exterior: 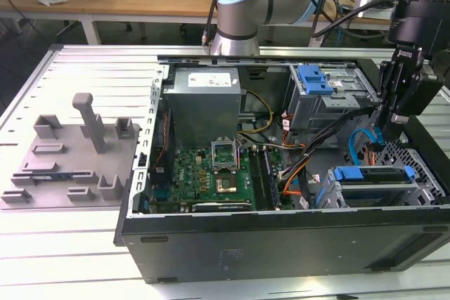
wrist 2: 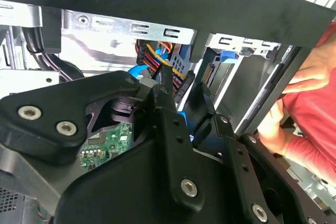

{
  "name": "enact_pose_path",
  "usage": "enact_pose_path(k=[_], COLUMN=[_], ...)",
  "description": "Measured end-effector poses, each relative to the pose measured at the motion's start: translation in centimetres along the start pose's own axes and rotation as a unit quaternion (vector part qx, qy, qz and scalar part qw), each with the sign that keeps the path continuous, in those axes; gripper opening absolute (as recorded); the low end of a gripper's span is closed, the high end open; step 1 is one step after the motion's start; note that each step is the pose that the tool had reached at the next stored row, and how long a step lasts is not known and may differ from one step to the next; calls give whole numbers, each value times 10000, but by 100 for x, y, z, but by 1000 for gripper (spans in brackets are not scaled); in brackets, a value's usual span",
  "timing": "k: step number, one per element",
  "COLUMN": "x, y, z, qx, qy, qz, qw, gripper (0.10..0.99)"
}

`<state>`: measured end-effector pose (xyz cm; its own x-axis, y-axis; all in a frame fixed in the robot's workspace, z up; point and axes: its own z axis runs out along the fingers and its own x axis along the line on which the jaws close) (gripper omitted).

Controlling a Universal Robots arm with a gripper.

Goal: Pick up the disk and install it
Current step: 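Insert the first disk wire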

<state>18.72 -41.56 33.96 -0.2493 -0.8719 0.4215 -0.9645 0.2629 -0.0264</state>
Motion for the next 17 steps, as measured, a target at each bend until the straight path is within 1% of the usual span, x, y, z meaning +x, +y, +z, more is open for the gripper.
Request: enact_pose_path(k=[2,4,6,7,9,10,13,17], x=[-10,-14,-17,-18,-21,-22,-23,-23], y=[-1,0,0,0,0,1,0,0], z=[3,7,12,14,20,22,24,25], qx=[5,6,0,-8,-21,-26,-47,-48], qy=[18,23,27,33,41,45,57,57], qz=[2,2,-1,-5,-11,-14,-25,-26], qw=[10000,10000,10000,10000,10000,10000,10000,10000], gripper=[369,369,369,349,220,169,165,165])
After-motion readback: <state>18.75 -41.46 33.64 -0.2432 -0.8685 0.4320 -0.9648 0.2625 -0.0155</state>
